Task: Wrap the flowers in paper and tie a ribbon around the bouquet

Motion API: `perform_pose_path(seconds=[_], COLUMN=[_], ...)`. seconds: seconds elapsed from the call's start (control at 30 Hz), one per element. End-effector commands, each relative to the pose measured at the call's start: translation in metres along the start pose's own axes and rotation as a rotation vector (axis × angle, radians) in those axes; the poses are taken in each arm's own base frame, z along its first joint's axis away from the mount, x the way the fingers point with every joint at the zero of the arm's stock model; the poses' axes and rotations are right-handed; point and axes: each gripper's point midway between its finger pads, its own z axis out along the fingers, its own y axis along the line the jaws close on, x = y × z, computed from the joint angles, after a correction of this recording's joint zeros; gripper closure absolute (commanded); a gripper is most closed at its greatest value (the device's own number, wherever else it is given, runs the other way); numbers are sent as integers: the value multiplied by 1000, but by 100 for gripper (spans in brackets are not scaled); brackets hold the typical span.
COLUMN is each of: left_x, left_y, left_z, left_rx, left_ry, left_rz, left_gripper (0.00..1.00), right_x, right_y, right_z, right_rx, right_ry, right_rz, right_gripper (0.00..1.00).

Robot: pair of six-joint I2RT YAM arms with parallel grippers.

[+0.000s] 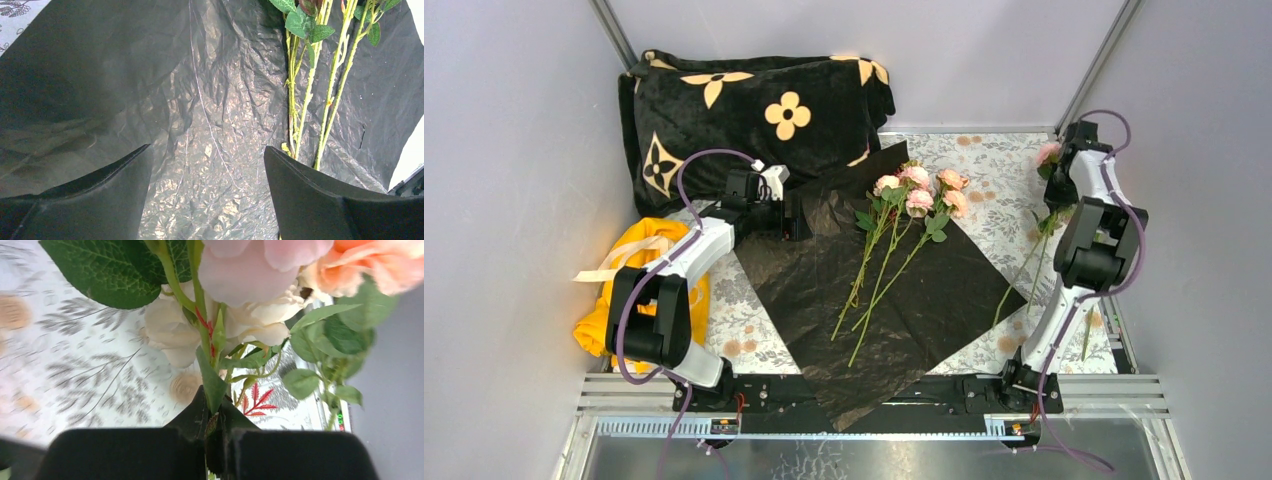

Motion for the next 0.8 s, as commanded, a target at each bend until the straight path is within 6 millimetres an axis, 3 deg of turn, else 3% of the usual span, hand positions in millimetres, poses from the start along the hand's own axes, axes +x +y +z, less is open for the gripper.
perform_pose_path(seconds=[0.0,0.1,0.27,0.33,0.43,0.5,0.6,0.67,0.77], left_x=[-15,-19,-44,-56,-67,-60,-39,-27,-7], left_y=[-1,-4,-21,-46,-101,-148,-204,-224,-236], left_z=[-4,-8,-25,-37,-54,-62,-64,-57,-38], left_rx=[-3,-1,39,122,261,371,538,593,602], left_ry=[-41,-49,-84,-98,-125,-127,-60,-11,46], left_rz=[39,48,124,180,300,395,413,403,400], left_gripper=[13,13,12,11,7,4,1,1,1], right_x=[-41,-49,-40,-34,-9,7,29,39,51], right_y=[6,20,94,128,182,211,247,266,286], right_z=[-119,-179,-270,-305,-350,-373,-389,-394,-387], right_rx=[-77,-169,-530,-673,-900,-1029,-1107,-1132,-1122], right_ry=[-263,-412,-616,-697,-778,-802,-778,-770,-732], right_rz=[23,86,106,130,162,180,159,129,93], right_gripper=[100,100,100,100,100,100,100,100,100])
